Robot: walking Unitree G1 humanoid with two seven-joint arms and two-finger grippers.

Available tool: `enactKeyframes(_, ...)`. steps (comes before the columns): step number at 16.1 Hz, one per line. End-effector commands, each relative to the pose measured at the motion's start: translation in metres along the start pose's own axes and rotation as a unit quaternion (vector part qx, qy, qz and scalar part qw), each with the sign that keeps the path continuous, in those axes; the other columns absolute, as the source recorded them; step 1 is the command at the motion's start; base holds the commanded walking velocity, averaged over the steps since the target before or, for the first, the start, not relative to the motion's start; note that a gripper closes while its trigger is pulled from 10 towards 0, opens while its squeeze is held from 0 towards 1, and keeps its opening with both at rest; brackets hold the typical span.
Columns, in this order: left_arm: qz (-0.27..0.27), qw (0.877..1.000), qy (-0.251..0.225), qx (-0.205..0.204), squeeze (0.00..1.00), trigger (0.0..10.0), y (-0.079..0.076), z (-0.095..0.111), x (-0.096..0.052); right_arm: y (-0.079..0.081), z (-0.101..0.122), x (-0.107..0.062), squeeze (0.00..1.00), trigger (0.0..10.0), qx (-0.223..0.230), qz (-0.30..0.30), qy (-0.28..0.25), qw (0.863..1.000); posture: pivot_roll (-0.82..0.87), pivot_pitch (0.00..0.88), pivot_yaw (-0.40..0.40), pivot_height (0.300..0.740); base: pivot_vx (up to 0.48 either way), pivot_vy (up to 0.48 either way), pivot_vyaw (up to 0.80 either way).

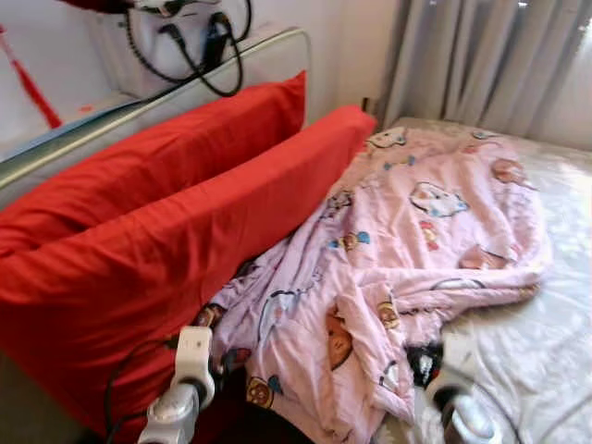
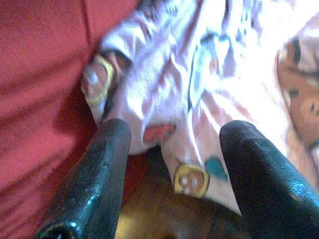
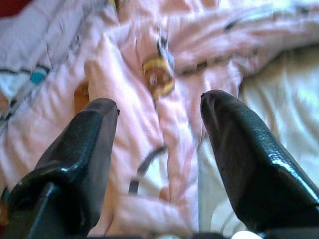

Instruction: Clean up the room

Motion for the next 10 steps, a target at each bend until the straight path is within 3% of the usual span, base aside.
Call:
enactKeyframes(1,-0.002,1.0,-0.029,-0.009,0.0,10.0,-0.001,0.01,0.001,0.001,0.0,-0.002,0.0,10.0,0.008,0.0,-0.011,1.0,0.02,0.017,0.014,0.718,0.0,0.0,0.0)
enactKeyframes(5,-0.017,0.996,-0.09,0.009,0.0,10.0,-0.007,0.028,-0.003,0.007,0.007,-0.006,0.0,10.0,0.003,0.004,-0.052,0.999,0.02,0.023,0.008,0.718,0.0,0.0,0.0)
enactKeyframes(8,-0.019,0.996,-0.092,0.007,0.0,10.0,-0.009,0.027,-0.003,0.025,-0.005,-0.006,0.0,10.0,-0.001,0.035,-0.02,0.999,0.01,0.027,0.017,0.713,0.0,0.0,0.0)
enactKeyframes(10,-0.021,0.995,-0.093,0.006,0.0,10.0,-0.011,0.028,-0.003,0.028,0.001,-0.003,0.0,10.0,0.002,0.041,-0.029,0.999,0.0,0.016,0.02,0.693,0.0,0.0,0.0)
Point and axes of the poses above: a point about 5 cm out from each wrist's last joint towards the gripper, its own x axis pointing out of the wrist towards the gripper, its own z axis along the axis of the wrist's last joint, y = z × x, the point moved 4 cm from there along x, pointing out of the wrist towards the gripper, and after that the axes turned 7 degrees about -x, right-handed, at the moved point
